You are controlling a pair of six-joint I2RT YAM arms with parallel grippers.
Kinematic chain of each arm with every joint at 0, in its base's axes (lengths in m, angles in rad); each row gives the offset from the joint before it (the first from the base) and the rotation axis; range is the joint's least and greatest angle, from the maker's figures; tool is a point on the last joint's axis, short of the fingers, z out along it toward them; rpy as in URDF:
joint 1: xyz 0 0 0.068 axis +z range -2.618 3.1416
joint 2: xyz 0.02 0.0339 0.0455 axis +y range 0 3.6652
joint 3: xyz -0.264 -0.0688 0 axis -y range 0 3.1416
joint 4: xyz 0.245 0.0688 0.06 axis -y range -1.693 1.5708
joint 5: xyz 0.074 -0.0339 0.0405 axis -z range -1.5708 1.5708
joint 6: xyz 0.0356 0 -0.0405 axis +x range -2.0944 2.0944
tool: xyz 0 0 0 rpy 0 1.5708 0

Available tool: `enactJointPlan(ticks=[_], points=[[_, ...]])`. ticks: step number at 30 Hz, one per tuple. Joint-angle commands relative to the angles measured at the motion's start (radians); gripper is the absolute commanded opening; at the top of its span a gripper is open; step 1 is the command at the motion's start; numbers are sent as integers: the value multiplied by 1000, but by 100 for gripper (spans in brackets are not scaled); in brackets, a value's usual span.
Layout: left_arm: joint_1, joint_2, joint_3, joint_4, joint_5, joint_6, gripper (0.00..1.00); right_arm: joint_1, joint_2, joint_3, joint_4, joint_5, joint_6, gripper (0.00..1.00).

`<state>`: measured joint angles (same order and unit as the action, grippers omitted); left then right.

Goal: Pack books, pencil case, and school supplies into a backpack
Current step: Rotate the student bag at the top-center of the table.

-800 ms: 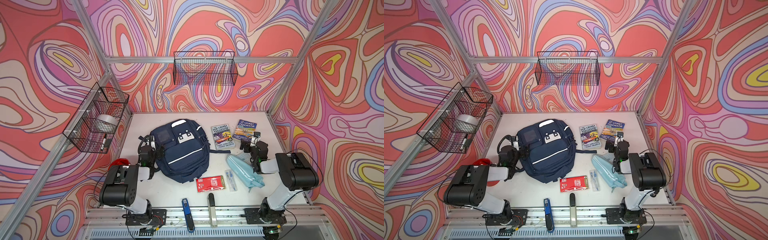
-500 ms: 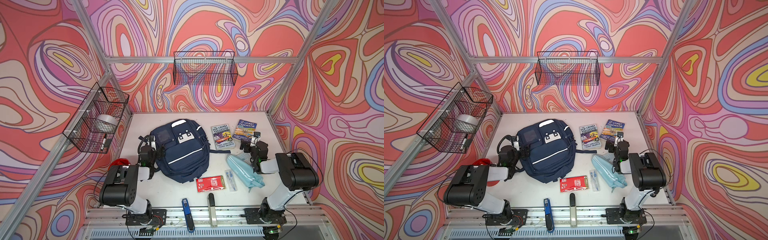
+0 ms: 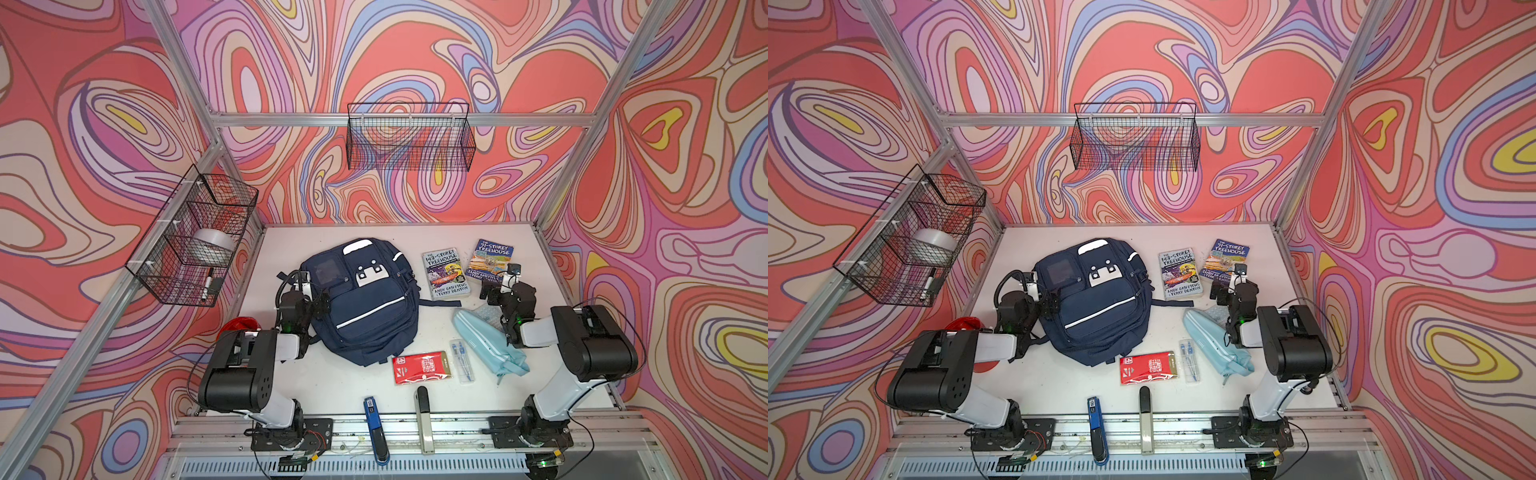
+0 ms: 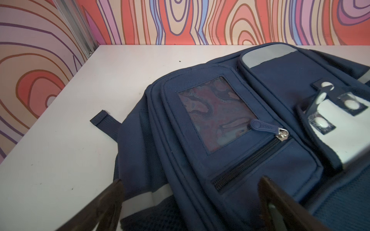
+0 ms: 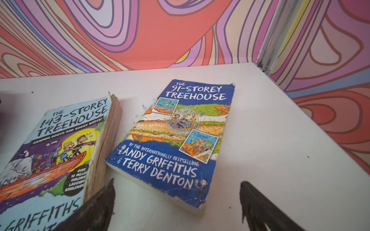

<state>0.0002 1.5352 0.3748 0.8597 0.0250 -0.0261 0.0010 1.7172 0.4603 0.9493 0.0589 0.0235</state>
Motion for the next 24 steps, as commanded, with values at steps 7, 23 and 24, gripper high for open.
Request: enactJointPlan(ticks=[7,23,24], points=[[4,2,5,16,-9,8,100,-4,-5,14,-6,-8,-1,98],[-99,-261,47,-274,-165,50,100,-4,-230,62,-275,-43,-1,98],[-110,-301,76,-341,-186,10,100,-4,-273,89,-340,-49,14,98]])
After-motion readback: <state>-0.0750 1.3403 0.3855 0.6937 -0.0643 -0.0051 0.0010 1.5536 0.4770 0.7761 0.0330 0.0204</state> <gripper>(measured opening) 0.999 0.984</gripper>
